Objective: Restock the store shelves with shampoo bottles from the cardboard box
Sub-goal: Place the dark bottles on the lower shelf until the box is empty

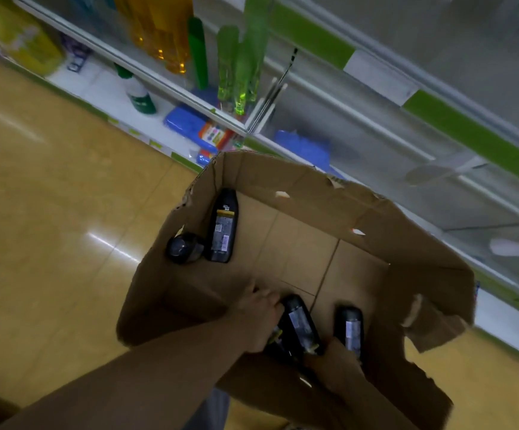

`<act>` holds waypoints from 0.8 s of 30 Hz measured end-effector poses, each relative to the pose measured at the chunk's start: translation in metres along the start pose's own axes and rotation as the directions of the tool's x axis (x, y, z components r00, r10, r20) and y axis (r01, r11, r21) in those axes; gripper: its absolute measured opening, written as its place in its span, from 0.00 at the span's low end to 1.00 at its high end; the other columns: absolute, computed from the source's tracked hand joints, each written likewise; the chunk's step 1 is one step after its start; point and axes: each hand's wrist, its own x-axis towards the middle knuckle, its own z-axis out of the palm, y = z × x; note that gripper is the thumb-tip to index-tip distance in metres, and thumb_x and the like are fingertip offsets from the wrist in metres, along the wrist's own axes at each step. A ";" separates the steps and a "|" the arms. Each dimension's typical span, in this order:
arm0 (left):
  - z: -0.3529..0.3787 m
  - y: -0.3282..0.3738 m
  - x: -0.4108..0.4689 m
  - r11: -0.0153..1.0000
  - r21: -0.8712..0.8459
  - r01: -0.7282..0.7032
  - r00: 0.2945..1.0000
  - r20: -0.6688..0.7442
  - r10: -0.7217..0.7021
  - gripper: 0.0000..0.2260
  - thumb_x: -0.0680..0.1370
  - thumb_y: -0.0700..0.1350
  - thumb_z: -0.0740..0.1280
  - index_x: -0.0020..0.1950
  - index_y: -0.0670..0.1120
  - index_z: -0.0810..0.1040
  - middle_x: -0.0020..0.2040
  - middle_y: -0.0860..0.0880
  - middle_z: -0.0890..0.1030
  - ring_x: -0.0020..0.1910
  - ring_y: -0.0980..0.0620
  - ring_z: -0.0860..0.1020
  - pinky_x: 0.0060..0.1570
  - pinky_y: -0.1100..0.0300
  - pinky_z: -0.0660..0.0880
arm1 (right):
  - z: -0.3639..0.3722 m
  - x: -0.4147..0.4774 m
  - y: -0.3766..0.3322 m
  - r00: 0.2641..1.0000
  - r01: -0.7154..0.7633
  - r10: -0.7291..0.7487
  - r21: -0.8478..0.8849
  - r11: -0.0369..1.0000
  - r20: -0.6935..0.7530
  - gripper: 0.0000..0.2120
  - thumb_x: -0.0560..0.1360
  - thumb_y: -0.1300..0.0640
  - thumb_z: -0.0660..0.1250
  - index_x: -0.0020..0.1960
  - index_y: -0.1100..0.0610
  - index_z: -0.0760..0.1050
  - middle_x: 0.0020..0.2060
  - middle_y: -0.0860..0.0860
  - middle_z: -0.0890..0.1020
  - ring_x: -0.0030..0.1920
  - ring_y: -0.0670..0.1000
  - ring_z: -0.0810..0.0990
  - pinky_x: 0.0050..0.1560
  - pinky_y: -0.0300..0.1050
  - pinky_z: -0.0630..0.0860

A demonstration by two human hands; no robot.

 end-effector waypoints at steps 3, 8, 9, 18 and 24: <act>0.010 0.000 0.009 0.994 0.099 -0.034 0.999 -0.032 0.037 0.32 0.75 0.47 0.70 0.77 0.45 0.61 0.73 0.40 0.65 0.73 0.40 0.62 0.74 0.34 0.52 | 0.007 0.012 0.000 0.999 -0.031 0.031 0.004 1.000 -0.017 0.26 0.74 0.47 0.70 0.67 0.58 0.69 0.58 0.54 0.79 0.56 0.54 0.79 0.56 0.48 0.76; 0.014 -0.004 0.011 0.939 0.320 -0.126 0.979 -0.111 0.169 0.24 0.79 0.47 0.66 0.73 0.43 0.66 0.68 0.41 0.71 0.66 0.41 0.69 0.68 0.41 0.63 | 0.006 0.015 0.001 0.998 -0.045 0.046 0.027 0.999 -0.041 0.27 0.74 0.48 0.71 0.68 0.57 0.67 0.61 0.54 0.78 0.59 0.54 0.78 0.54 0.46 0.75; 0.013 -0.006 0.011 0.927 0.351 -0.135 0.976 -0.113 0.185 0.22 0.80 0.46 0.65 0.72 0.42 0.66 0.68 0.41 0.71 0.66 0.41 0.69 0.68 0.41 0.64 | 0.004 0.013 0.002 0.998 -0.044 0.046 0.035 0.998 -0.044 0.26 0.74 0.48 0.71 0.67 0.56 0.69 0.59 0.54 0.79 0.56 0.53 0.78 0.51 0.44 0.74; -0.002 -0.016 0.001 0.988 0.153 -0.029 0.996 -0.084 0.042 0.28 0.75 0.44 0.71 0.72 0.42 0.67 0.69 0.41 0.69 0.67 0.41 0.67 0.65 0.44 0.69 | 0.002 -0.010 0.003 0.992 0.013 0.022 0.276 0.961 -0.123 0.20 0.72 0.43 0.69 0.59 0.52 0.73 0.47 0.47 0.80 0.45 0.45 0.78 0.40 0.42 0.74; -0.015 -0.027 -0.011 0.996 -0.066 0.053 0.997 -0.045 -0.056 0.24 0.71 0.44 0.69 0.67 0.42 0.71 0.65 0.41 0.73 0.62 0.43 0.72 0.58 0.50 0.70 | -0.019 -0.033 -0.014 0.939 0.104 0.006 0.302 0.948 -0.343 0.17 0.73 0.42 0.69 0.57 0.48 0.71 0.40 0.44 0.77 0.39 0.46 0.78 0.38 0.43 0.75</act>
